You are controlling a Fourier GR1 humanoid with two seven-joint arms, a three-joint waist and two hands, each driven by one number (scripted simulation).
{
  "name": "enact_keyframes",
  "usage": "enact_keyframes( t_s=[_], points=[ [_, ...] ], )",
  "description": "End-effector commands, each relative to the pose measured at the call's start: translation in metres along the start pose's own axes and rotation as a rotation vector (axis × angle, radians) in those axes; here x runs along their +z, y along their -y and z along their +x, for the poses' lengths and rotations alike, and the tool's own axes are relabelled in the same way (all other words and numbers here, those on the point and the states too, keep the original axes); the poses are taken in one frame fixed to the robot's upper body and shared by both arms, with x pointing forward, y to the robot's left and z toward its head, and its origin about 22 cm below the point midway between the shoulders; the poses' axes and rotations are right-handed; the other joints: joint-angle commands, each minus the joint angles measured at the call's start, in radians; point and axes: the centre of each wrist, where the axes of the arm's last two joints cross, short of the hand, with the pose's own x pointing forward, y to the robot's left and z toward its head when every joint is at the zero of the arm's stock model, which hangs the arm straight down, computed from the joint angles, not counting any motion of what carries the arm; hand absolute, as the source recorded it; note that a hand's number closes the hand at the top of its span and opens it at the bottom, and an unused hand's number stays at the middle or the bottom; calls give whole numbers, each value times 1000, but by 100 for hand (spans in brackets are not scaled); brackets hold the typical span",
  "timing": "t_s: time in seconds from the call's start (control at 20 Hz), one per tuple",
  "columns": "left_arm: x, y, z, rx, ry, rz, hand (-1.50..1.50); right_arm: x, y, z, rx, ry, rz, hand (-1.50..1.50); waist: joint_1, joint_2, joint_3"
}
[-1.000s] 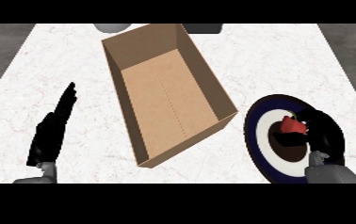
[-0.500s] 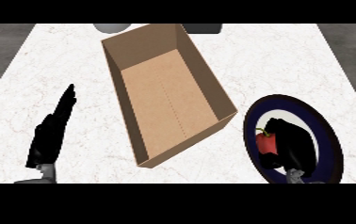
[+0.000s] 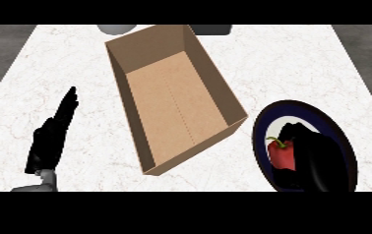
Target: Pick the bell pepper from the plate and place it in the cardboard box
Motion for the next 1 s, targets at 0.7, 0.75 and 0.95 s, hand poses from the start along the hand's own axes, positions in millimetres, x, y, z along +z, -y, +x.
enact_keyframes(
  t_s=[0.7, 0.75, 0.95],
  points=[
    [2, 8, 10, 8, 0, -11, 0, 5, 99, 106, -496, 423, -167, 150, 11, 2, 0],
    [3, 20, 13, 1, 18, -14, 0, 1, 95, 130, -471, 425, -168, 150, 16, 3, 0],
    [-4, 3, 1, -3, 1, 4, 0, -19, 111, 161, -465, 387, -144, 150, 16, 3, 0]
  ],
)
